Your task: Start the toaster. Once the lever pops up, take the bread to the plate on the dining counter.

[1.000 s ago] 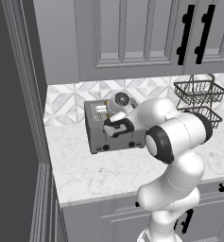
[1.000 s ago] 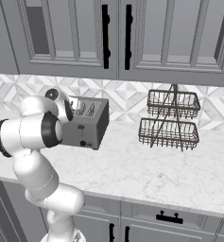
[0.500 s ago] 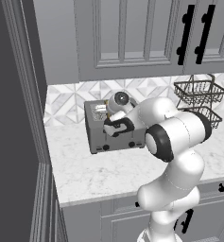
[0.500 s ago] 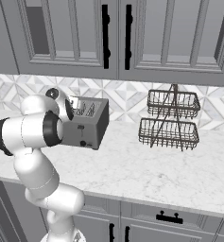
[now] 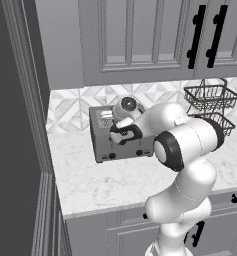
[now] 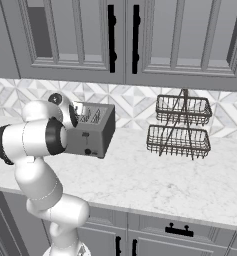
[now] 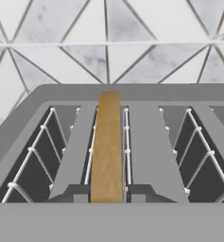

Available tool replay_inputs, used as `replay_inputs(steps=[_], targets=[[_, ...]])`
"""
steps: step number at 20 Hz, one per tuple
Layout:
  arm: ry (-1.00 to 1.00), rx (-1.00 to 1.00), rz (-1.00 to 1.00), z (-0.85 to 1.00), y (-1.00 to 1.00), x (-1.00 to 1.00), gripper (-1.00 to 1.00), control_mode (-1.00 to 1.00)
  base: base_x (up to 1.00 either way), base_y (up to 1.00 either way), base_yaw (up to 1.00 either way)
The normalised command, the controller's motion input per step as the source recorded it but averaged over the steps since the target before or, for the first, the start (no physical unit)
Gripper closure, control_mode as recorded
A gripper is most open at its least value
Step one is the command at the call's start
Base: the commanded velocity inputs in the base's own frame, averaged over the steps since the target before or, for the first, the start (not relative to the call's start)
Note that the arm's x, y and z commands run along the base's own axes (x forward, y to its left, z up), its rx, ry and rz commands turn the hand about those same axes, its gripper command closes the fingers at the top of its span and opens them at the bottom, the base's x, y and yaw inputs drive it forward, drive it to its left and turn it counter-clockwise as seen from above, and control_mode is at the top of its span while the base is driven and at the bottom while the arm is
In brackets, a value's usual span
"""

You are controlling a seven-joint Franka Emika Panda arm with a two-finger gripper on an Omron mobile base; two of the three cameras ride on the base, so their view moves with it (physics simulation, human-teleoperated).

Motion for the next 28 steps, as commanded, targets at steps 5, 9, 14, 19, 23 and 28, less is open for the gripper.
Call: replay_inputs(steps=[5, 9, 14, 19, 23, 28], targets=[[0.0, 0.0, 0.0, 0.0, 0.0, 0.0, 1.0, -1.0, 0.0, 0.0, 0.0], [0.0, 0.0, 0.0, 0.0, 0.0, 0.0, 1.0, -1.0, 0.0, 0.0, 0.0], [0.0, 0.0, 0.0, 0.0, 0.0, 0.0, 1.0, -1.0, 0.0, 0.0, 0.0], [0.0, 0.0, 0.0, 0.0, 0.0, 0.0, 1.0, -1.0, 0.0, 0.0, 0.0], [0.0, 0.0, 0.0, 0.0, 0.0, 0.0, 1.0, -1.0, 0.0, 0.0, 0.0], [-0.03, 0.0, 0.0, 0.0, 0.01, 0.0, 1.0, -1.0, 0.0, 0.0, 0.0]])
